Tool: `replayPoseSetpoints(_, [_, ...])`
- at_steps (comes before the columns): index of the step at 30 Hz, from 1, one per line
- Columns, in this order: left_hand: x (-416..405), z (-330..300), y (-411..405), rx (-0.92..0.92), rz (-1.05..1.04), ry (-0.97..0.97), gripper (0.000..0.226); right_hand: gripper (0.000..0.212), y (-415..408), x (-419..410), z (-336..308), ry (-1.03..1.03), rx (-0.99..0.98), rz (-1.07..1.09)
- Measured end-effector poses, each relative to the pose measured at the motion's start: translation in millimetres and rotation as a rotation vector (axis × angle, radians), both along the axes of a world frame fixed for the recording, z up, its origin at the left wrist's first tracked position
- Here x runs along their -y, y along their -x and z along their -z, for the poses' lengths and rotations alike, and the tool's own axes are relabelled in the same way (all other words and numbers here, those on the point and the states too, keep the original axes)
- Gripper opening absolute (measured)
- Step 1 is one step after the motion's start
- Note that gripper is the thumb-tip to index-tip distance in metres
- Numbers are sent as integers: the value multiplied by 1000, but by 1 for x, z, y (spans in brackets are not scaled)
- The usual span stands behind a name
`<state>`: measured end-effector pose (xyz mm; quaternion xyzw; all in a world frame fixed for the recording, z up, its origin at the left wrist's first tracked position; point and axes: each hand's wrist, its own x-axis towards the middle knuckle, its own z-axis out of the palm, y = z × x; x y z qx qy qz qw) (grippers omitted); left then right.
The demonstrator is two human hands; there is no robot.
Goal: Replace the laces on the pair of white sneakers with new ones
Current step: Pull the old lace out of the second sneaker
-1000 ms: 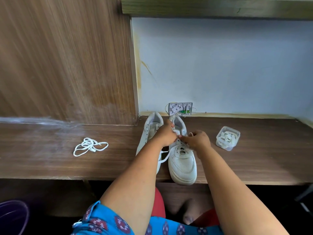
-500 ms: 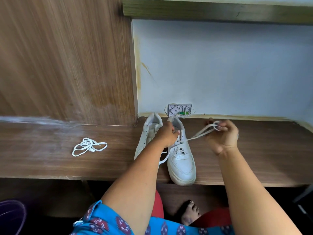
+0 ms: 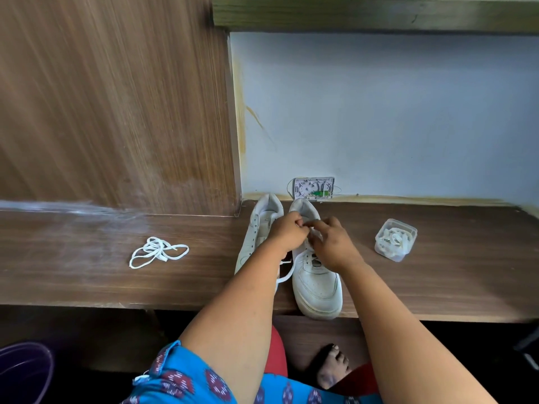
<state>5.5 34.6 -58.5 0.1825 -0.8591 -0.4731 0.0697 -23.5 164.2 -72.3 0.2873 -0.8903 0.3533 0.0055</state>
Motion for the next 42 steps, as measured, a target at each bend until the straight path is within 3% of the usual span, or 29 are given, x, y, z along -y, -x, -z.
replayPoseSetpoints(7, [18,7,-10,-49,77,-399,27,21,8,-3,-11,-18,-6,149])
replayPoseSetpoints(12, [23,10,-9,-50,110,-408,27,30,-2,12,-8,-253,78,77])
replayPoseSetpoints(13, [23,10,-9,-45,117,-406,26,28,-4,12,-10,-218,105,95])
replayPoseSetpoints(15, [22,11,-9,-41,118,-404,26,27,-6,9,-15,76,290,155])
replayPoseSetpoints(17, [21,10,-9,-44,111,-398,26,39,0,3,-18,489,623,261])
replayPoseSetpoints(20, [21,11,-8,-49,107,-396,26,33,9,-8,-14,1057,1126,451])
replayPoseSetpoints(24, [19,12,-7,-51,109,-396,24,9,0,-13,-28,1575,1157,330])
replayPoseSetpoints(28, [20,12,-9,-70,104,-344,22,12,-7,-30,-58,1704,957,207])
replayPoseSetpoints(30, [21,12,-10,-74,99,-337,22,20,2,-46,-66,1611,845,230])
replayPoseSetpoints(31, [20,11,-10,-79,101,-332,21,22,4,-51,-67,1465,745,262])
replayPoseSetpoints(33, [17,9,-9,-83,118,-302,20,21,-1,-45,-59,1022,469,307])
replayPoseSetpoints(35, [13,8,-7,-85,126,-259,19,15,-9,-28,-41,511,212,223])
replayPoseSetpoints(37, [11,7,-8,-88,131,-239,20,14,-11,-12,-20,27,80,112])
replayPoseSetpoints(38, [11,7,-8,-91,131,-248,20,18,-10,-7,-14,-118,47,79])
replayPoseSetpoints(40, [12,7,-10,-97,125,-258,20,24,-6,-2,-15,-158,32,92])
replayPoseSetpoints(42, [13,6,-11,-104,121,-237,19,27,-4,-6,-27,138,73,204])
